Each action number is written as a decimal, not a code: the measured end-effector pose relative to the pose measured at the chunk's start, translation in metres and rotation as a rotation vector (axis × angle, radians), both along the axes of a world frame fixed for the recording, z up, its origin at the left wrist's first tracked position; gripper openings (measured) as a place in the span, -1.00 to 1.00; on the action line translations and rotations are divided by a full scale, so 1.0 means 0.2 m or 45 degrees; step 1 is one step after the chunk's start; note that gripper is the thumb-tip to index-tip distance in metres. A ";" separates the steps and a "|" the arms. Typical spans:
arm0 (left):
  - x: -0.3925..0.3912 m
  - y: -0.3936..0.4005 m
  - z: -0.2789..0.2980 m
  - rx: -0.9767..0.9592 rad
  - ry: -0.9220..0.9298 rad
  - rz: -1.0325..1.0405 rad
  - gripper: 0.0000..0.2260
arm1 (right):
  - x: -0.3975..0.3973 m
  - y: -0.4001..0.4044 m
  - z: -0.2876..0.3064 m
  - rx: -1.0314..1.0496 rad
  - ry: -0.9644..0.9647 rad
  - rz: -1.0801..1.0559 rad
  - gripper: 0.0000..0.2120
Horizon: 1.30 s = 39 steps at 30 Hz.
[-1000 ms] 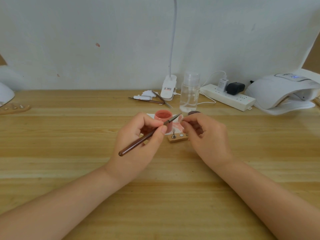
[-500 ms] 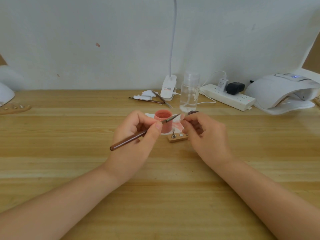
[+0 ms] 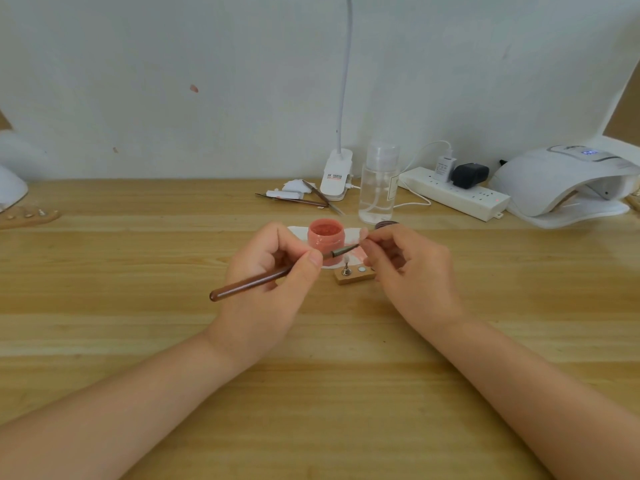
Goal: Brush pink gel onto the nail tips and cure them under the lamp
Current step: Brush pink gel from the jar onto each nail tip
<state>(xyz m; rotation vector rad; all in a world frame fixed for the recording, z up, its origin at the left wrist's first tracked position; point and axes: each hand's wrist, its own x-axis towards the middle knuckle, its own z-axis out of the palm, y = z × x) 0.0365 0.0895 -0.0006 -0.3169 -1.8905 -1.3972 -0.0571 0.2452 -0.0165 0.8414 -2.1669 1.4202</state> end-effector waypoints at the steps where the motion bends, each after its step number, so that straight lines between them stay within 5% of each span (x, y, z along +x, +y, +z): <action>1: 0.00 0.00 0.00 0.012 -0.002 0.014 -0.83 | 0.00 0.00 0.00 0.000 -0.005 0.002 -0.95; 15: -0.01 0.00 -0.01 -0.044 -0.086 -0.109 -0.90 | -0.01 0.01 -0.01 -0.021 0.028 0.011 -0.95; 39: -0.04 0.00 0.01 0.389 -0.210 -0.147 -0.86 | -0.02 0.01 -0.02 0.008 0.071 0.027 -0.93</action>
